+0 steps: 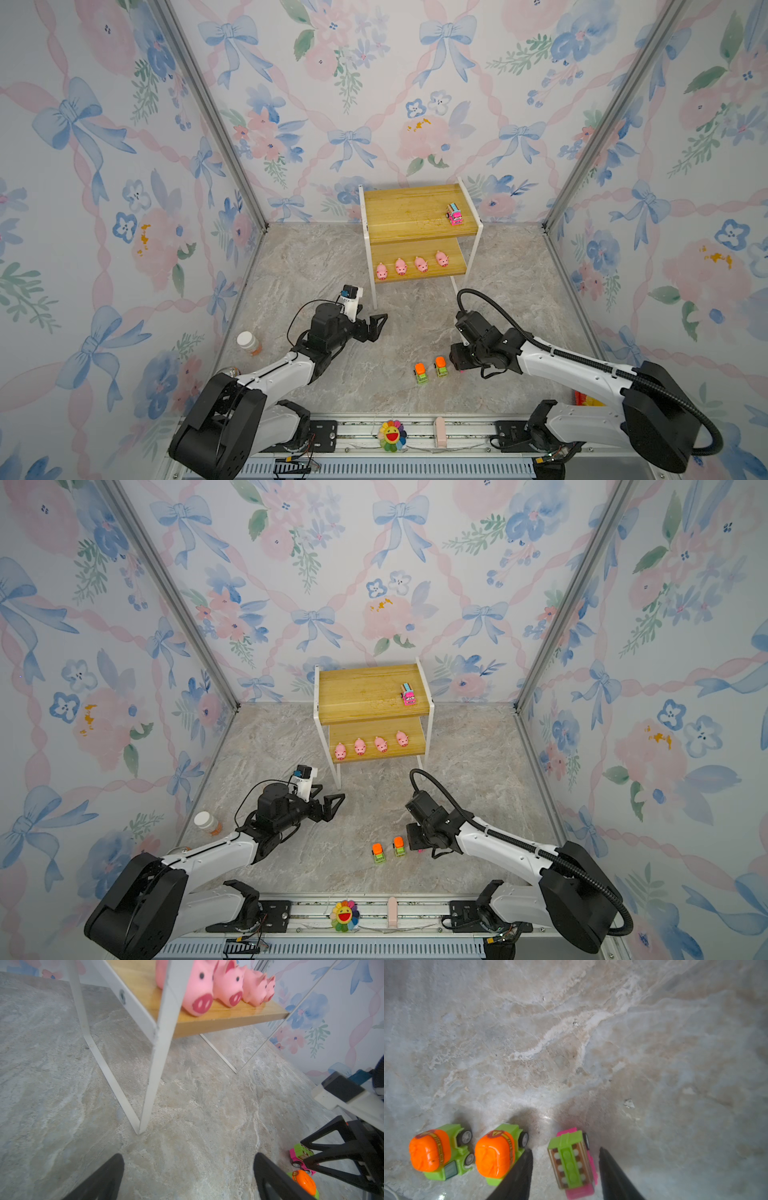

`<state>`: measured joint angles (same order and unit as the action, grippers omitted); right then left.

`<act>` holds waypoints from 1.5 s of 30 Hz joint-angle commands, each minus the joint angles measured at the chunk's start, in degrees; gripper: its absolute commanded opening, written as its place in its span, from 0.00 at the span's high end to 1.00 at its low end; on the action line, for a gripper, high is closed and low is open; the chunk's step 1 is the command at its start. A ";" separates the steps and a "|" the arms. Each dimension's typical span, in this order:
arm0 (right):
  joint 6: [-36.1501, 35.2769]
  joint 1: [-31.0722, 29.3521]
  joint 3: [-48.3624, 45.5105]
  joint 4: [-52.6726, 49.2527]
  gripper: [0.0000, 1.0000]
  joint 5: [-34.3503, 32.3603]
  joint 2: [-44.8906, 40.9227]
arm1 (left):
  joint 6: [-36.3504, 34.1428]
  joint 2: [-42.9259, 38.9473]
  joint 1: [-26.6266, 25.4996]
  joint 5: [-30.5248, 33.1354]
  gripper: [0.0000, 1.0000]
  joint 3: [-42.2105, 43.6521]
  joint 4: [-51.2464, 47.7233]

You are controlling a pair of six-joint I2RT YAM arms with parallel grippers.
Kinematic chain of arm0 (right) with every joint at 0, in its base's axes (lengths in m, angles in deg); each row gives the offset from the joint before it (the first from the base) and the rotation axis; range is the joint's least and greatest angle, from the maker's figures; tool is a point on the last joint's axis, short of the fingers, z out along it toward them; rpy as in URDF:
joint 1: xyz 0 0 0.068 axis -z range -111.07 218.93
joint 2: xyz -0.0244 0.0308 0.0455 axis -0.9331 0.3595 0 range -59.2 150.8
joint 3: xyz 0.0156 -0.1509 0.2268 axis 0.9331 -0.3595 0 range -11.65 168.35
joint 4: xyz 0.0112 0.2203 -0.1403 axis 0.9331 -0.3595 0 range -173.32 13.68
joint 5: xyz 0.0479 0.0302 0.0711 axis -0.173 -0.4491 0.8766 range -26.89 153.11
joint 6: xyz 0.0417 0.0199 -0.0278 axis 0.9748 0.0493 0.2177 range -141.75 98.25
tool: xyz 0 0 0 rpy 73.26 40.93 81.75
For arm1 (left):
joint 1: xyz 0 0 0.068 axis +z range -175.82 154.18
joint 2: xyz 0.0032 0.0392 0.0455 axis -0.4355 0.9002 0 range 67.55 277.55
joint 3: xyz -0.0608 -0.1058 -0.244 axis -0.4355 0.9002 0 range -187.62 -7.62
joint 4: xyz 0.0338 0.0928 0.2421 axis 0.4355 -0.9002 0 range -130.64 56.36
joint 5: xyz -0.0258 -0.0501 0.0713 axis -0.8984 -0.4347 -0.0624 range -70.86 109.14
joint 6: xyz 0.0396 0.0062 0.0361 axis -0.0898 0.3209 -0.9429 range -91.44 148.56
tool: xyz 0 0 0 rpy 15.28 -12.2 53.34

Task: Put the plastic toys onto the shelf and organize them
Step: 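Close the right gripper on the car and lift it toward the upper shelf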

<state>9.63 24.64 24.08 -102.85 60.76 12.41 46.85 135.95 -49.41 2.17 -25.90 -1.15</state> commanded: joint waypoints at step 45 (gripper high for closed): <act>-14.40 1.35 70.37 -31.53 0.84 -6.42 11.43 | -5.09 -6.63 -0.09 0.01 0.02 -4.02 -7.40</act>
<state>-1.06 23.83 88.71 -130.54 55.25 21.42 44.05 129.96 -49.41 2.19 -27.98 -6.81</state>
